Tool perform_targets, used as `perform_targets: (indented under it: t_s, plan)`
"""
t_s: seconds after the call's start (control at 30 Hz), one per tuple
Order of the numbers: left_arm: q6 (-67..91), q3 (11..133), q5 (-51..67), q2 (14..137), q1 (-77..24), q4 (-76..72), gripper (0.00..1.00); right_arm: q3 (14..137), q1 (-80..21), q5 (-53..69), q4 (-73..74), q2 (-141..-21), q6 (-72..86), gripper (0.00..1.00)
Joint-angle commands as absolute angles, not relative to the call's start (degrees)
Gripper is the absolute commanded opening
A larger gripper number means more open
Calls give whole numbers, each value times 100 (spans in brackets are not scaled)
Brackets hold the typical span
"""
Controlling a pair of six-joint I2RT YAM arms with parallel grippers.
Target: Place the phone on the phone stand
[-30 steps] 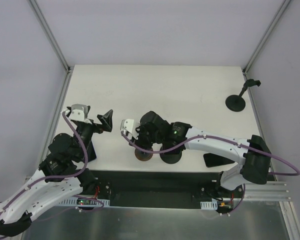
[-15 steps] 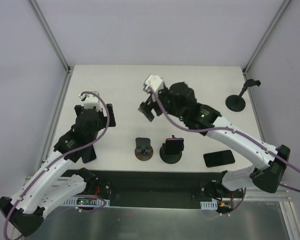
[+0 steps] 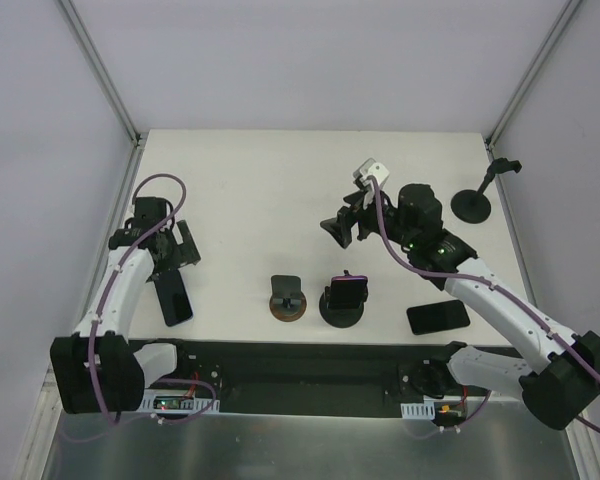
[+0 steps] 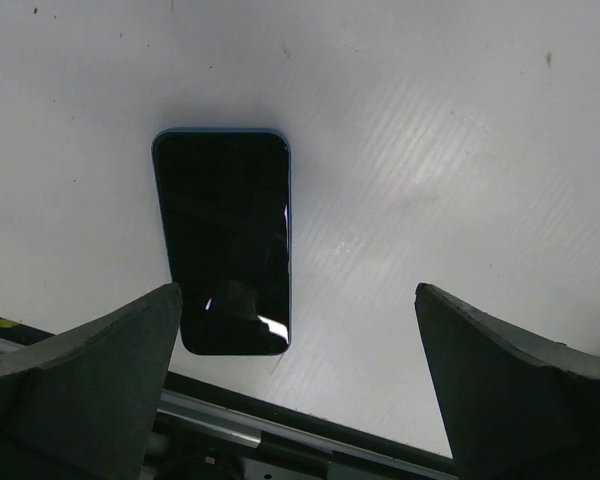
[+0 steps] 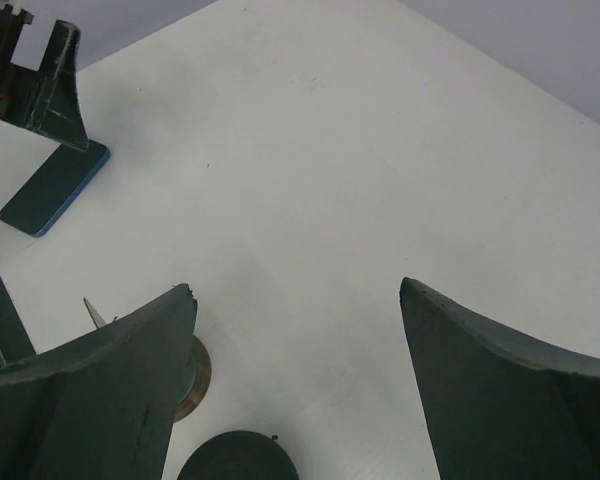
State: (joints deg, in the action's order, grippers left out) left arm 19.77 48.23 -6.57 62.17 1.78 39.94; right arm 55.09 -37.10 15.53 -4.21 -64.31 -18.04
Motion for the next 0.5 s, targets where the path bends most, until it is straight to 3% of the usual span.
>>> perform_targets:
  t_s: [0.0, 0.17, 0.47]
  plan:
    - [1618, 4851, -291, 6977, 649, 4043, 99, 5309, -3612, 2276, -949, -5889, -1863, 85]
    - [1371, 5001, 490, 7899, 1309, 4043, 99, 4949, -3454, 2355, -958, -5345, -2056, 85]
    - [1468, 5168, 210, 8462, 1433, 4219, 99, 4650, -3296, 2417, -1239, -4896, -2066, 85]
